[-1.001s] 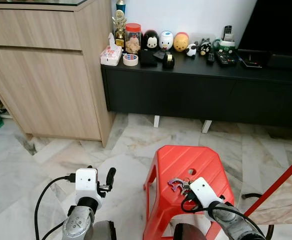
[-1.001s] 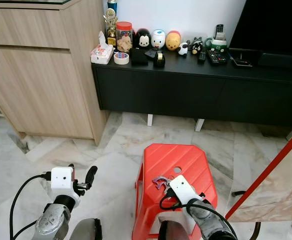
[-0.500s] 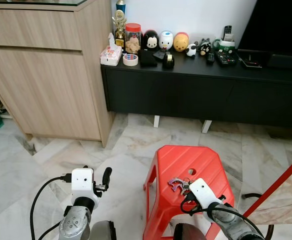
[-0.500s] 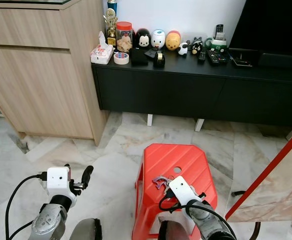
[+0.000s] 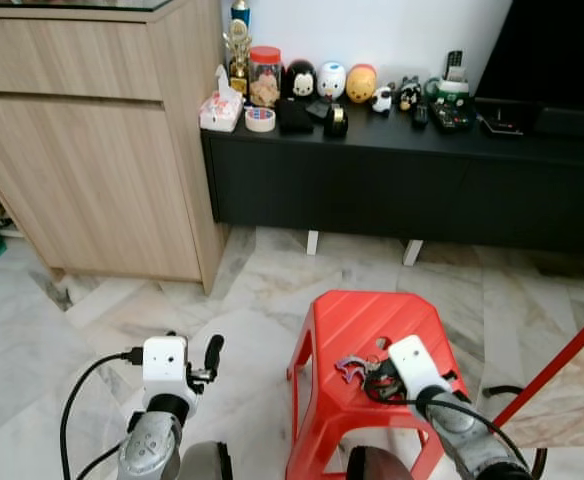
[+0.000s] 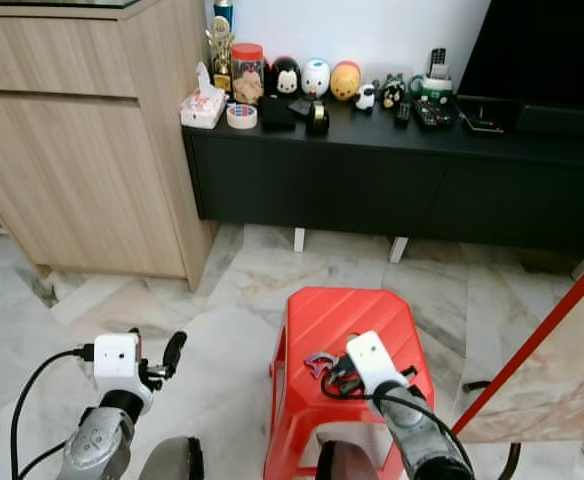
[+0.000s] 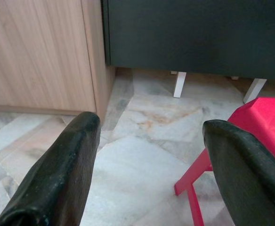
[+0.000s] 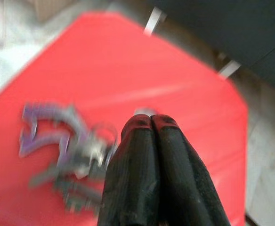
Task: Hang keys on a hook
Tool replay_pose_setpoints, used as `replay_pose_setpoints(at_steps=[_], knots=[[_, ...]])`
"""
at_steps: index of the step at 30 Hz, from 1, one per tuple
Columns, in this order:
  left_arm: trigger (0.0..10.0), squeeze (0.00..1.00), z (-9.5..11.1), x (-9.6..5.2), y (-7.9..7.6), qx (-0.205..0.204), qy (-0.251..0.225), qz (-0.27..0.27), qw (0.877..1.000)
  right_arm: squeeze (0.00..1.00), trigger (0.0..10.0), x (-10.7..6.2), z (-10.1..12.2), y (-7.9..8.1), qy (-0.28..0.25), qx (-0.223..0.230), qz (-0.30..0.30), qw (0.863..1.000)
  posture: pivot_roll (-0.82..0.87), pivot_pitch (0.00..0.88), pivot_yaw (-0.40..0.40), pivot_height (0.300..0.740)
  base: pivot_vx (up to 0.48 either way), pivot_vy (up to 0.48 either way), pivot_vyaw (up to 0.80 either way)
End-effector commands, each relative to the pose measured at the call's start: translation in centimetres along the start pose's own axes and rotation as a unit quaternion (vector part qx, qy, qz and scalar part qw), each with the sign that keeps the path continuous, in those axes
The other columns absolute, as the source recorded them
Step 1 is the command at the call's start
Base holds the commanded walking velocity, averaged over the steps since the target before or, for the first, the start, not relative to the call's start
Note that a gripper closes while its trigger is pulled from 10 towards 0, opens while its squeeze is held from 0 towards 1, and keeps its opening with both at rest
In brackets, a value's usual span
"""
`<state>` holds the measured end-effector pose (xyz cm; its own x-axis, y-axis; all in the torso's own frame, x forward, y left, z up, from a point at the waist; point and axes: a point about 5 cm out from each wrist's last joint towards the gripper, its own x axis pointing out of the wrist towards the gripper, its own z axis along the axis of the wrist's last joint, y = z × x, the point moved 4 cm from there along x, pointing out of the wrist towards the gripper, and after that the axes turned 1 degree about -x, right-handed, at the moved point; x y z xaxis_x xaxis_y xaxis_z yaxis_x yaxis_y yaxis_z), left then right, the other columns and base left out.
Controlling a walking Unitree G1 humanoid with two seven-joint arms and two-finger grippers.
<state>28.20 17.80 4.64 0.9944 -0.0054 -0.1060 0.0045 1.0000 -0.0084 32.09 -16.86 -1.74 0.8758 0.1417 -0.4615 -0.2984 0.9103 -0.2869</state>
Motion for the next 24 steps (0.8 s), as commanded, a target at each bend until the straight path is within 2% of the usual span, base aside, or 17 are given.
replay_pose_setpoints(at_steps=[1, 2, 3, 4, 5, 7, 8, 11, 12, 17, 22, 23, 24], knots=[[10.0, 0.0, -0.1, 0.2, -0.3, 0.003, 0.004, -0.005, 1.0, 0.0, 0.0, 0.0, 0.6, -0.3, -0.012, 0.011, -0.009, 1.0, 0.1, 0.0, -0.085, 0.603, 0.0, 0.0, 0.0], [10.0, 0.0, -0.1, 0.2, -0.3, 0.003, 0.004, -0.005, 1.0, 0.0, 0.0, 0.0, 0.6, -0.3, -0.012, 0.011, -0.009, 1.0, 0.1, 0.0, -0.085, 0.603, 0.0, 0.0, 0.0], [10.0, 0.0, -0.1, 0.2, -0.3, 0.002, 0.004, -0.005, 1.0, 0.0, 2.2, 0.0, 0.4, 0.0, -0.007, 0.01, 0.003, 1.0, 0.1, 0.0, -0.085, 0.603, 0.0, 0.0, 0.0], [10.0, 0.0, -0.1, 0.3, -0.4, 0.003, 0.005, -0.005, 1.0, 0.0, 2.2, 0.0, 0.3, 0.4, -0.007, 0.009, 0.012, 1.0, 0.1, 0.0, -0.086, 0.603, 0.0, 0.0, 0.0], [10.0, 0.0, -0.1, 0.3, -0.4, 0.003, 0.005, -0.005, 1.0, 0.0, 10.0, -0.1, 0.2, 0.5, -0.007, 0.009, 0.02, 1.0, 0.1, 0.0, -0.086, 0.603, 0.0, 0.0, 0.0], [10.0, 0.0, -0.1, 0.3, -0.4, 0.003, 0.005, -0.005, 1.0, 0.0, 10.0, -0.2, 0.2, 0.7, -0.007, 0.01, 0.028, 1.0, 0.1, 0.0, -0.088, 0.603, 0.0, 0.0, 0.0], [10.0, 0.0, -0.1, 0.3, -0.4, 0.003, 0.005, -0.005, 1.0, 1.0, 10.0, -0.3, 0.2, 0.8, -0.009, 0.005, 0.037, 0.999, 0.1, 0.0, -0.088, 0.603, 0.0, 0.0, 0.0], [10.0, 0.0, -0.2, 0.3, -0.3, 0.003, 0.007, -0.005, 1.0, 1.0, 10.0, -0.7, -0.4, 1.8, 0.003, -0.037, 0.091, 0.995, 0.09, 0.0, -0.089, 0.603, 0.0, 0.0, 0.0], [10.0, 0.0, -0.3, 0.3, -0.4, 0.003, 0.008, -0.005, 1.0, 1.0, 10.0, -0.9, -0.8, 1.8, 0.016, -0.066, 0.104, 0.992, 0.09, 0.0, -0.089, 0.603, 0.0, 0.0, 0.0], [10.0, 0.0, -0.4, 0.3, -0.5, 0.002, 0.01, -0.007, 1.0, 1.0, 10.0, -1.1, -0.7, 1.5, 0.02, -0.081, 0.116, 0.99, 0.09, 0.0, -0.089, 0.603, 0.0, 0.0, 0.0], [10.0, 0.0, -0.5, 0.3, -0.8, 0.001, 0.013, -0.012, 1.0, 1.0, 10.0, -1.3, -1.2, 1.3, 0.041, -0.115, 0.129, 0.984, 0.09, 0.0, -0.089, 0.603, 0.0, 0.0, 0.0], [10.0, 0.0, -0.6, 0.3, -0.9, 0.001, 0.017, -0.015, 1.0, 1.0, 10.0, -1.5, -1.8, 1.6, 0.056, -0.151, 0.14, 0.977, 0.09, 0.0, -0.089, 0.603, 0.0, 0.0, 0.0], [10.0, 0.0, -0.7, 0.3, -0.9, 0.002, 0.019, -0.016, 1.0, 1.0, 10.0, -1.7, -2.1, 1.7, 0.063, -0.168, 0.144, 0.973, 0.09, 0.0, -0.089, 0.603, 0.0, 0.0, 0.0]])
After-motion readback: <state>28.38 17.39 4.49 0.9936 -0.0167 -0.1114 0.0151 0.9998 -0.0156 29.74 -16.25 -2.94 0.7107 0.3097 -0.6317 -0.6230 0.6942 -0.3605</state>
